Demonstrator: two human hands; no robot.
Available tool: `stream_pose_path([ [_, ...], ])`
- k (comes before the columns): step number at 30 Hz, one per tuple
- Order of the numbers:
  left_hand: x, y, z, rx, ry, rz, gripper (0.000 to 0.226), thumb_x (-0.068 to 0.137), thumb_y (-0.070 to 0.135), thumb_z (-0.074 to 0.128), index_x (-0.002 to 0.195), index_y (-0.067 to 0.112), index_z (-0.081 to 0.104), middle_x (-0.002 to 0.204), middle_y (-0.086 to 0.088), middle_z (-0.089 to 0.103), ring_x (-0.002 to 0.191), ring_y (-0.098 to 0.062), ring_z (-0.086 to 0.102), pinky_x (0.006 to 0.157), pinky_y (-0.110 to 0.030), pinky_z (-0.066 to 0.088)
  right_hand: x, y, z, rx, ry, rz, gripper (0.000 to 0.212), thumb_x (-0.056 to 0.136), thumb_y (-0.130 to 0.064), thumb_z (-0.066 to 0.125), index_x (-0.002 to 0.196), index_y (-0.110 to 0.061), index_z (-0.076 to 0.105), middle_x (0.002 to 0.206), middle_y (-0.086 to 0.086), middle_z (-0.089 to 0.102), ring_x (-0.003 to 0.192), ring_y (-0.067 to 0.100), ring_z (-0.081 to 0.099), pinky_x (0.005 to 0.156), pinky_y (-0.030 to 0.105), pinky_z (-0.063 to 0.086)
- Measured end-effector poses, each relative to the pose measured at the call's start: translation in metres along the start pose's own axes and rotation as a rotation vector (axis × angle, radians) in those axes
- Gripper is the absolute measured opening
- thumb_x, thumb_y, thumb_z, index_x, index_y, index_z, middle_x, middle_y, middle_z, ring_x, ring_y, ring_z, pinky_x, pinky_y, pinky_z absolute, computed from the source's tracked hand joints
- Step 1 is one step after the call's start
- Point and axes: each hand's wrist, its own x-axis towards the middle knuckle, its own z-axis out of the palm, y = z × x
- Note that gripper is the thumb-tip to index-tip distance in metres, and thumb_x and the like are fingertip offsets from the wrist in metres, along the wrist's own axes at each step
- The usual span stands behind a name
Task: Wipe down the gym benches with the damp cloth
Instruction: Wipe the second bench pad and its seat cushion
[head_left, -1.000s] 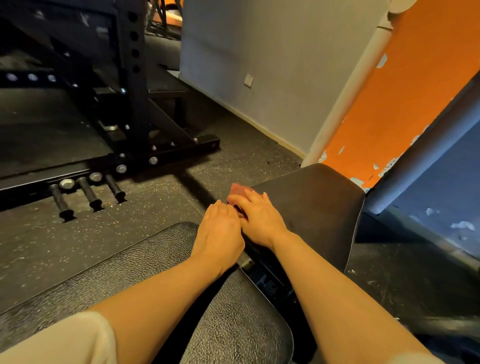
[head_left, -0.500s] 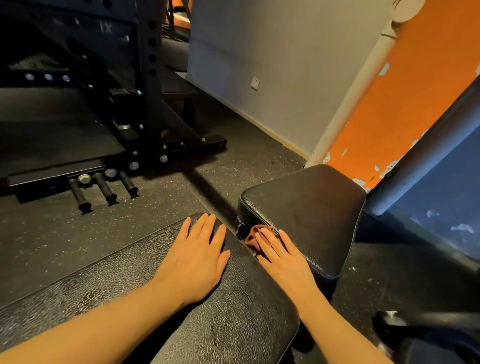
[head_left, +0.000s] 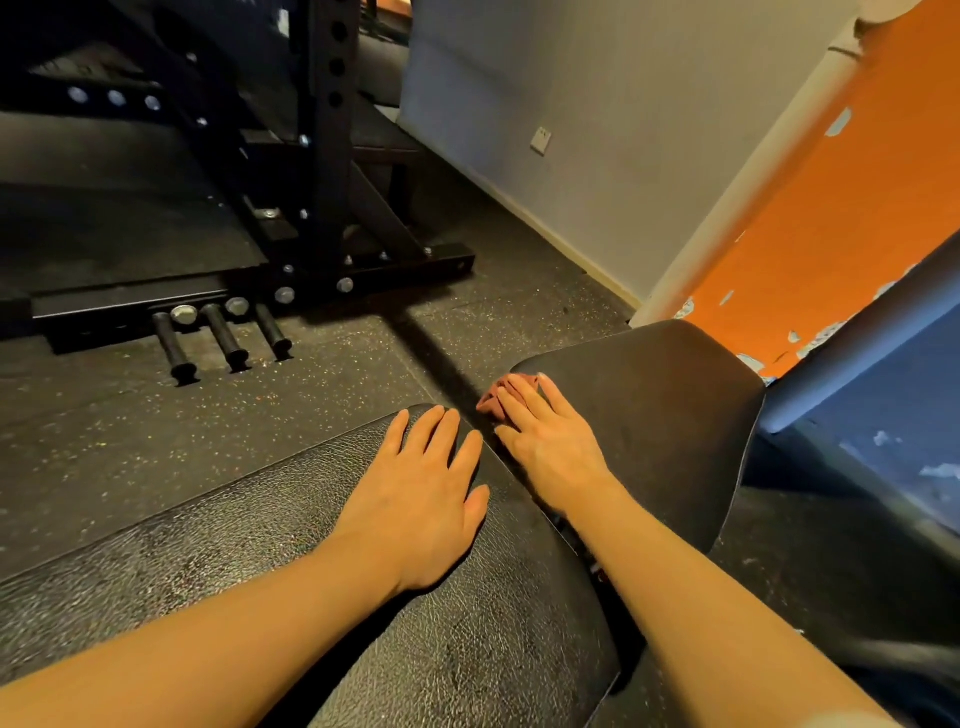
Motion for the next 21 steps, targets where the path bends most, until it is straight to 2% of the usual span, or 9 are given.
stream_pose_path([
  [5,0.000,-0.001,0.002,0.039,0.001,0.009,0.088,0.077,0.052,-0.018,0.153,0.018,0.009,0.161,-0.011,0.008,0.148,-0.028,0.001,0.121,-0.047,0.001,-0.022,0.008,-0.005,-0.034,-0.036,-0.066,0.036,0.073,-0.025,0.074,0.108,-0.019,0.073,0.139,0.009,0.054,0.137,0.030,0.040,0.117,0.050,0.021],
  [11,-0.004,-0.001,-0.003,0.029,-0.008,0.020,0.082,0.086,0.059,-0.009,0.154,0.019,0.010,0.161,-0.012,0.007,0.149,-0.028,0.000,0.121,-0.048,0.002,-0.055,0.009,-0.016,-0.011,-0.029,-0.042,0.035,0.064,-0.021,0.081,0.099,-0.019,0.074,0.127,0.006,0.064,0.129,0.028,0.050,0.114,0.052,0.025],
  [13,-0.006,-0.001,-0.004,0.011,-0.002,0.088,0.086,0.083,0.062,-0.008,0.152,0.021,0.021,0.160,-0.009,0.015,0.149,-0.026,0.008,0.121,-0.047,0.005,-0.071,0.011,-0.019,0.006,-0.020,-0.039,0.034,0.067,-0.019,0.077,0.100,-0.020,0.073,0.128,0.005,0.063,0.131,0.027,0.049,0.117,0.050,0.018],
  [14,-0.007,-0.002,-0.005,0.004,0.016,0.143,0.084,0.085,0.063,-0.003,0.149,0.021,0.032,0.158,-0.007,0.025,0.147,-0.024,0.018,0.121,-0.046,0.010,-0.080,0.011,-0.021,0.017,-0.017,-0.034,0.033,0.069,-0.017,0.074,0.101,-0.020,0.073,0.129,0.005,0.062,0.132,0.027,0.048,0.118,0.049,0.014],
  [16,-0.008,-0.002,-0.002,0.000,0.059,0.224,0.071,0.092,0.060,0.015,0.134,0.021,0.055,0.143,-0.004,0.051,0.136,-0.021,0.042,0.115,-0.047,0.026,-0.096,0.012,-0.027,0.036,-0.025,-0.020,0.035,0.070,-0.016,0.069,0.104,-0.019,0.072,0.133,0.005,0.059,0.134,0.028,0.045,0.118,0.050,0.012],
  [17,-0.008,-0.003,0.000,0.000,0.083,0.234,0.065,0.093,0.058,0.021,0.129,0.020,0.061,0.136,-0.003,0.057,0.131,-0.020,0.049,0.112,-0.046,0.031,-0.102,0.012,-0.031,0.040,-0.037,-0.012,0.036,0.069,-0.016,0.071,0.105,-0.020,0.072,0.135,0.005,0.058,0.135,0.027,0.044,0.118,0.051,0.013],
  [21,-0.008,-0.003,0.002,-0.033,0.072,0.223,0.068,0.093,0.059,0.017,0.135,0.022,0.055,0.140,0.000,0.054,0.134,-0.018,0.045,0.115,-0.041,0.025,-0.134,0.012,-0.039,0.077,-0.121,0.040,0.050,0.059,-0.014,0.082,0.107,-0.019,0.071,0.142,0.007,0.052,0.138,0.029,0.039,0.114,0.054,0.016],
])
